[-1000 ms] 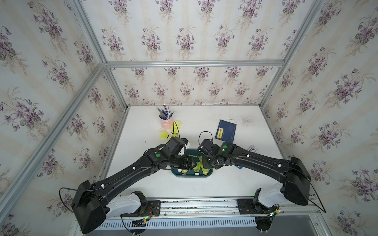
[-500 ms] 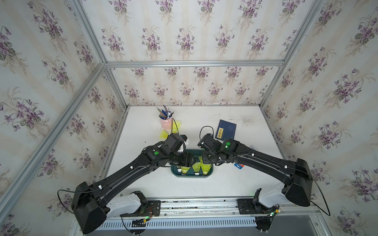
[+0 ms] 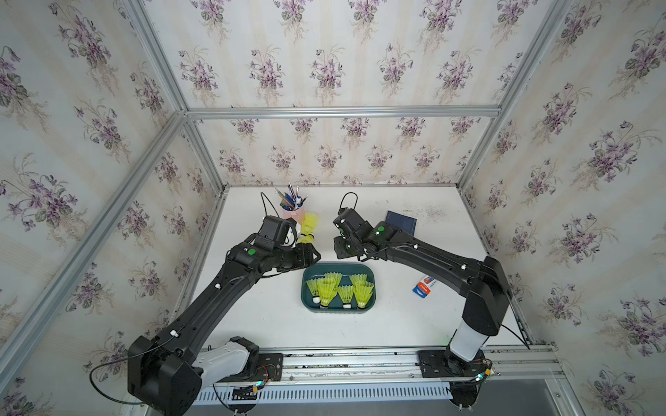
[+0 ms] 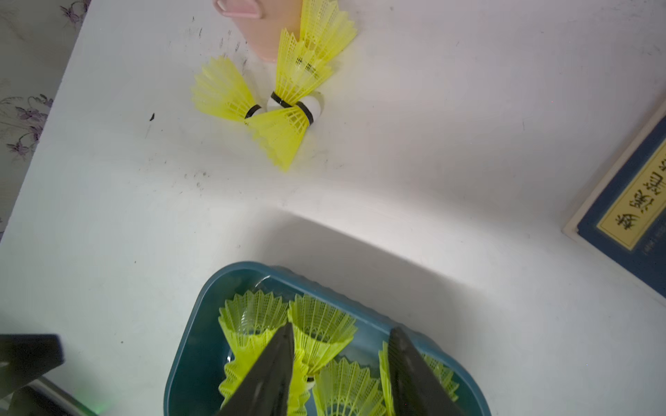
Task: Put the shuttlecocks into the storage box
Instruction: Pick up the shuttlecock at the center of the board.
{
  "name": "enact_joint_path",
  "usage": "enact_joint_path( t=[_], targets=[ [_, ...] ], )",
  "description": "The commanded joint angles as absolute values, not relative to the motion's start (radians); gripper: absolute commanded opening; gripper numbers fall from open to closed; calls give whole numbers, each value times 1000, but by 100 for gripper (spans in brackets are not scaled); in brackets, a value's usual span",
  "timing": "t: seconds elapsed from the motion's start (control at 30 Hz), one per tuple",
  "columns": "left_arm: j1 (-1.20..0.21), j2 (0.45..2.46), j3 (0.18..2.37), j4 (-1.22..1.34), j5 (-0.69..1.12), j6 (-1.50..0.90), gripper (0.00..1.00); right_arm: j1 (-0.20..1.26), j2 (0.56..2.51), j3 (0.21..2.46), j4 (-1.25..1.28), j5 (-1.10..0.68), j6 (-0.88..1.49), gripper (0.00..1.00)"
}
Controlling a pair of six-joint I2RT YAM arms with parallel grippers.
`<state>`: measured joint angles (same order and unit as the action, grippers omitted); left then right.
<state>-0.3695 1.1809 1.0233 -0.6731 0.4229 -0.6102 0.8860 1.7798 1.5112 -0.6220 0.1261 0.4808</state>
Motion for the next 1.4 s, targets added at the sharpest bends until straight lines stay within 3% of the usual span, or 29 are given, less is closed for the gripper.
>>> enact_joint_path(
  t=[0.0, 0.53, 0.77, 1.0, 1.13, 1.23, 1.37],
  targets=[
    [-312, 1193, 1027, -692, 455, -570, 73, 886, 1819, 1528, -552, 86, 444, 46],
    [-115, 1305, 977, -573, 469, -599, 71, 852, 2034, 1691, -462, 71, 584, 47],
    [-91, 1406, 975, -481, 425, -764, 67, 832, 2072, 1736, -430, -23, 571, 47],
    [-91, 1564, 1008, -409, 327, -983, 66, 777, 2087, 1765, -403, -231, 480, 60],
    [-99, 1633, 1070, -416, 262, -1059, 66, 738, 2120, 1822, -470, -295, 410, 64],
    [-113, 1685, 1114, -419, 218, -1112, 66, 720, 2143, 1864, -523, -326, 356, 76],
    [-150, 1754, 1165, -433, 181, -1181, 66, 715, 2169, 1929, -604, -327, 301, 82]
  ],
)
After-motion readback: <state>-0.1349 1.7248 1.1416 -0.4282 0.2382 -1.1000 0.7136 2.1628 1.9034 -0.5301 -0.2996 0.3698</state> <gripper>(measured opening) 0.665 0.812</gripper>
